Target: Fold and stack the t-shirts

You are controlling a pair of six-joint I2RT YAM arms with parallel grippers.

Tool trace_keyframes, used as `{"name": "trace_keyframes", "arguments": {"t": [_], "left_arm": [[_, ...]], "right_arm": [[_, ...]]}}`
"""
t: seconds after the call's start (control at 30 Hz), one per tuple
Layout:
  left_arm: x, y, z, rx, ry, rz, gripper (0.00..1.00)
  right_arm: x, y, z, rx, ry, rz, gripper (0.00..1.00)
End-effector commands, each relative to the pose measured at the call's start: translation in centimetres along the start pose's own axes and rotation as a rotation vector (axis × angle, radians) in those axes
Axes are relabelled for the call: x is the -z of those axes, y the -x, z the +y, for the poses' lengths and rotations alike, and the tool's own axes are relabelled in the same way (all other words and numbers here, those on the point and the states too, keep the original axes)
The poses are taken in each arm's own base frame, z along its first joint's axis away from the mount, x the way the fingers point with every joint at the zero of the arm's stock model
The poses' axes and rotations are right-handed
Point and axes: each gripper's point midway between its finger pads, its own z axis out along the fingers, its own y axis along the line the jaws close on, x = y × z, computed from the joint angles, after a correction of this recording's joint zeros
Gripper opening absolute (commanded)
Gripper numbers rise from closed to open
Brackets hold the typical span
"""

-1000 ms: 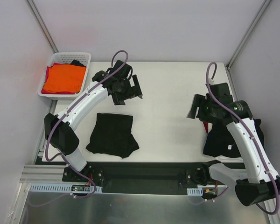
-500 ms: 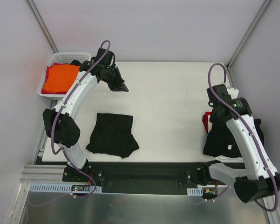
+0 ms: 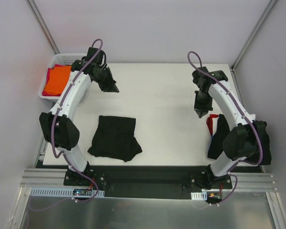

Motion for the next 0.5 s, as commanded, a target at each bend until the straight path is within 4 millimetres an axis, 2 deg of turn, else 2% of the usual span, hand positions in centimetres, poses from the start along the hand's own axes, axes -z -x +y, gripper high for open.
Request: {"name": "trace_keyframes", "arguments": {"t": [0.0, 0.07, 0.1, 0.17, 0.2, 0.23, 0.3, 0.4, 0.47], "left_arm": [[5.6, 0.8, 4.1, -0.103, 0.265, -0.166, 0.04], [7.6, 1.7, 6.6, -0.123, 0.414, -0.243, 0.25], [9.4, 2.4, 8.4, -0.129, 0.527, -0.315, 0.32], [11.6, 3.2, 10.4, -0.143, 0.658, -0.39, 0.43], [14.1, 4.2, 11.9, -0.134, 0.788, -0.488, 0.43], [15.8, 4.1, 12.5, -0.105, 0.845, -0.522, 0.42], [18.3, 4.5, 13.3, -0.07, 0.918, -0.602, 0.35], [20.6, 4.9, 13.8, -0.023, 0.951, -0.684, 0.3], [21.1, 5.0, 13.8, 0.016, 0.935, -0.711, 0.3]], "right_arm": [[2.4, -0.5, 1.0, 0.06, 0.051, 0.065, 0.1], [2.7, 0.5, 1.6, 0.127, 0.025, 0.05, 0.19], [3.9, 2.0, 1.8, 0.14, 0.018, -0.007, 0.2], [4.2, 2.4, 2.4, 0.207, -0.02, -0.018, 0.14], [4.5, 3.2, 2.3, 0.221, -0.052, -0.056, 0.09], [5.2, 3.4, 2.9, 0.241, -0.049, -0.085, 0.02], [5.3, 3.6, 3.2, 0.255, -0.059, -0.1, 0.01], [5.5, 3.5, 2.9, 0.268, -0.084, -0.121, 0.01], [5.4, 3.5, 2.3, 0.28, -0.111, -0.144, 0.01]]}}
